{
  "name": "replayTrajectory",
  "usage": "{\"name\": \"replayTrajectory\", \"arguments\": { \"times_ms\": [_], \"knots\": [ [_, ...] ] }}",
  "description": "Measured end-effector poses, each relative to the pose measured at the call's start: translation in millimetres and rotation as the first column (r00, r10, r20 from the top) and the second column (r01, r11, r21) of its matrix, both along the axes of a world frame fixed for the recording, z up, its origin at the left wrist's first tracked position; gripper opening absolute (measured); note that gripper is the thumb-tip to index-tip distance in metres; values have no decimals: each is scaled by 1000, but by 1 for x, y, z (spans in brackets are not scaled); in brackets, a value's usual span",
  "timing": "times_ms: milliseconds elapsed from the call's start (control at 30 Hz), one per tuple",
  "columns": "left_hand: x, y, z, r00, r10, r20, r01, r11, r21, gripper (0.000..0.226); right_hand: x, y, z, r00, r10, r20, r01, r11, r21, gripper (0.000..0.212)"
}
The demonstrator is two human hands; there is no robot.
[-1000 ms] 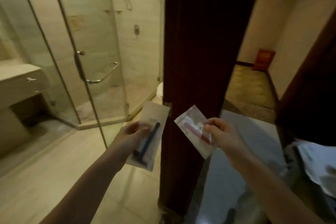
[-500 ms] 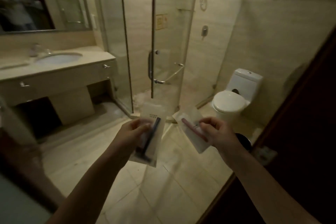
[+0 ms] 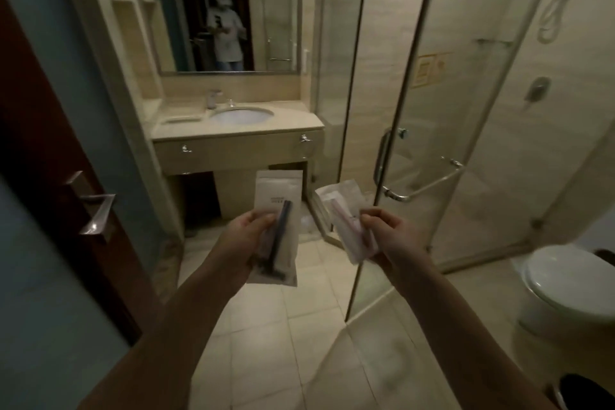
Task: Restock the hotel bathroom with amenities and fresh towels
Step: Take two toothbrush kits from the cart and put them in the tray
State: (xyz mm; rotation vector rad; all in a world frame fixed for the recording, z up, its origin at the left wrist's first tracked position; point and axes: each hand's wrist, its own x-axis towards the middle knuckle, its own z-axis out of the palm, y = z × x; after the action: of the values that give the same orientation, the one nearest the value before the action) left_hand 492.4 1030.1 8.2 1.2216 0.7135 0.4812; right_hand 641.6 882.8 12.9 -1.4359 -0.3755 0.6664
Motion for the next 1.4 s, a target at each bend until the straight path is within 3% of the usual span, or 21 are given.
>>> {"name": "replayTrajectory", "arguments": {
  "times_ms": [167,433,667,900,1400],
  "knots": [
    [19,49,-2,986,158,52,-157,987,-33,13,25,55,-11,990,142,5,-142,990,-19,17],
    [55,165,-19,950,303,77,-294,950,-108,11,82,176,-18,980,197,0,-196,979,-61,12],
    [104,292,-12,926,367,83,-352,923,-152,19,135,312,-12,986,168,2,-167,985,-53,14],
    [158,387,-14,905,417,86,-387,890,-242,13,190,410,-12,985,170,-4,-170,985,-35,16],
    [317,576,-15,866,499,38,-481,850,-215,25,364,639,-25,927,373,28,-372,928,-30,20]
  ]
}}
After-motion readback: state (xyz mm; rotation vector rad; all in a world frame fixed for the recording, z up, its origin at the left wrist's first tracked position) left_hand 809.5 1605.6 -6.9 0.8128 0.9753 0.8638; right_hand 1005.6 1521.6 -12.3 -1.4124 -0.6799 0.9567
